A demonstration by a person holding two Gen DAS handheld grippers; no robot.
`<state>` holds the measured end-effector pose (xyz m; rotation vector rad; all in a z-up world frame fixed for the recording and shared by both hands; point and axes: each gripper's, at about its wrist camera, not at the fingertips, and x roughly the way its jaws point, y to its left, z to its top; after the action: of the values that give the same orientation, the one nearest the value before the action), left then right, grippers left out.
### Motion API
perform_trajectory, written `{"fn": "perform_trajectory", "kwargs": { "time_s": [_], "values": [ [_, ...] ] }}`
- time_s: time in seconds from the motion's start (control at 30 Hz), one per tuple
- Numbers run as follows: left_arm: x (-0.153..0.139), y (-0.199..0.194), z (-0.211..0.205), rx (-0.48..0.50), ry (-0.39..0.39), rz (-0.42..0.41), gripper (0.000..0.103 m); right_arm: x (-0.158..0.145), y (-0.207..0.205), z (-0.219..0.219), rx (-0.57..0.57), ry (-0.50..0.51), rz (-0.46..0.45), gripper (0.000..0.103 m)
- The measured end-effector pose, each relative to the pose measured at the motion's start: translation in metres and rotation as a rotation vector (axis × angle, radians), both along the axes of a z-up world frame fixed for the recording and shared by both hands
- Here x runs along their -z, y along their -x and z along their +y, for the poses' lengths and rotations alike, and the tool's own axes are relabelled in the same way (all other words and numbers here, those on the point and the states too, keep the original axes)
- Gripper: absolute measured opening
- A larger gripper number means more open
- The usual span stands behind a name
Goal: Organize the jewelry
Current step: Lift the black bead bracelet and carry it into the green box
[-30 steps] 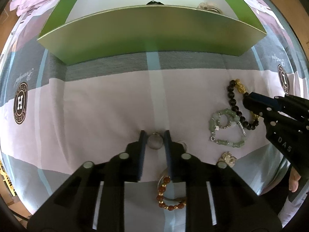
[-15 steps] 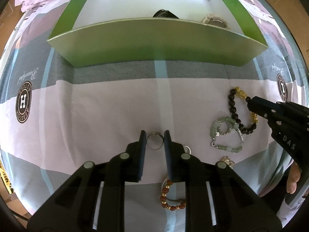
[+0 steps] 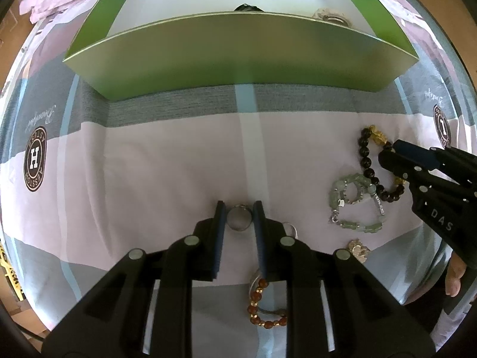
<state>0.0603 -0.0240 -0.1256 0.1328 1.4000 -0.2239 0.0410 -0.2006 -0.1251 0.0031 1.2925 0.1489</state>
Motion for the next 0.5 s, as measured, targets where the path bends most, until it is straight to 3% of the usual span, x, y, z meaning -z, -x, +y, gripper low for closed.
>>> {"fn": "perform_trajectory", "kwargs": {
  "time_s": [0.13,0.23,0.5],
  "values": [
    [-0.002,0.004,-0.006,0.005,-0.007,-0.017,0.018,0.000,0.003,0.008,-0.004,0.014,-0.006,0.027],
    [-0.008,0.006,-0.004,-0.003,0.014,-0.027,0.018,-0.001,0.003,0.011,-0.011,-0.016,-0.003,0.009],
    [-0.042,0.008,0.003,-0.034,0.084,-0.095,0.018,-0.027,0.007,0.005,-0.002,-0.093,-0.062,0.009]
  ]
}}
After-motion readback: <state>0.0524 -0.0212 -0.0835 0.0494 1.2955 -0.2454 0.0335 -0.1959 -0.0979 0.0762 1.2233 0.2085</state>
